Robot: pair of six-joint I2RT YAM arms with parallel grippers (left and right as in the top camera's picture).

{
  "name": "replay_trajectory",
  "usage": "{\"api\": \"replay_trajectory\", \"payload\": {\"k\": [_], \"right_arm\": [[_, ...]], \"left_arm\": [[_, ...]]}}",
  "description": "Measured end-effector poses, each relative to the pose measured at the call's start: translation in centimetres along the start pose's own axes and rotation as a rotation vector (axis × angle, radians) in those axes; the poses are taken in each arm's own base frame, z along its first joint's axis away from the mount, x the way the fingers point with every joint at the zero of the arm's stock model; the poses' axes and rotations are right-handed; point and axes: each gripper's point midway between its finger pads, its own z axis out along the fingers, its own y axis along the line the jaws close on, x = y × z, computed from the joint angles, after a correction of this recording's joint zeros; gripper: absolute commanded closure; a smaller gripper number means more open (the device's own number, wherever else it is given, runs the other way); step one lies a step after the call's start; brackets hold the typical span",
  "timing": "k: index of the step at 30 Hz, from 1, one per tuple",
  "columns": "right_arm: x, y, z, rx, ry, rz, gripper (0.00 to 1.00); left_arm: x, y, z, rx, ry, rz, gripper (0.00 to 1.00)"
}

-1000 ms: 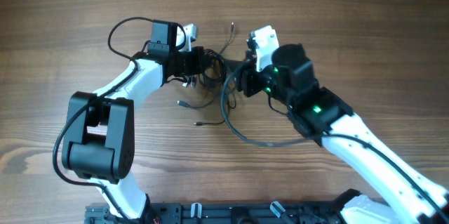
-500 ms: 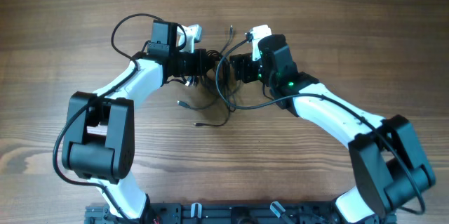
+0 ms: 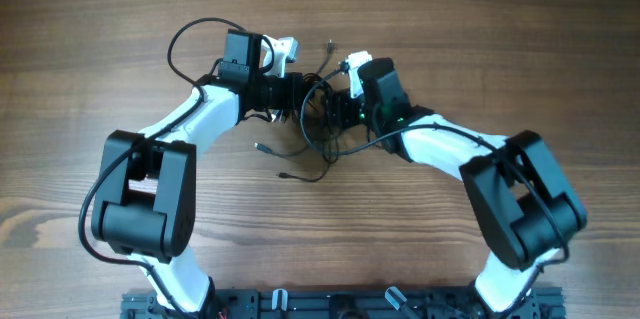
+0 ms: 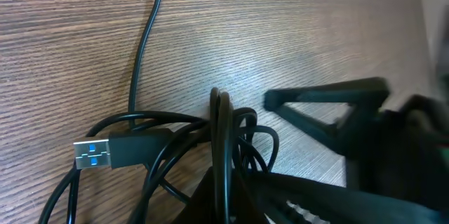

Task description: Untangle cables

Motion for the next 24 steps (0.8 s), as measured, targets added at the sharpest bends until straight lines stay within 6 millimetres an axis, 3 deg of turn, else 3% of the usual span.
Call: {"api": "replay_trajectory", "payload": {"k": [2, 4, 13, 17, 19, 24], "right_arm": [[0.7, -0.1, 0.4, -0.004, 0.019, 0.005, 0.84], [0.8, 0.4, 0.5, -0.03, 0.025, 0.001, 0.96], [1.0, 1.3, 0.2, -0.076, 0.044, 0.007, 0.96], [-1.1, 2.7, -2.7, -0.106, 0.009, -0.002, 0.96], [-3.9, 5.1, -6.0, -0.195, -0.063, -0.029, 0.96], [-7.2, 8.8, -11.3, -0.337, -0.168, -0.078, 0.96]], "left_arm": [[0.0, 0.0, 0.0, 0.0, 0.0, 0.0, 0.96], [0.1, -0.1, 0.1, 0.001, 0.002, 0.002, 0.96], [-0.1, 0.5, 0.1, -0.035, -0.005, 0.001, 0.96], [-0.4, 2.0, 0.0, -0.126, -0.028, -0.042, 0.96], [-0.6, 2.9, -0.2, -0.178, -0.043, -0.079, 0.96], [-0.6, 3.4, -0.3, -0.203, -0.052, -0.105, 0.96]]}}
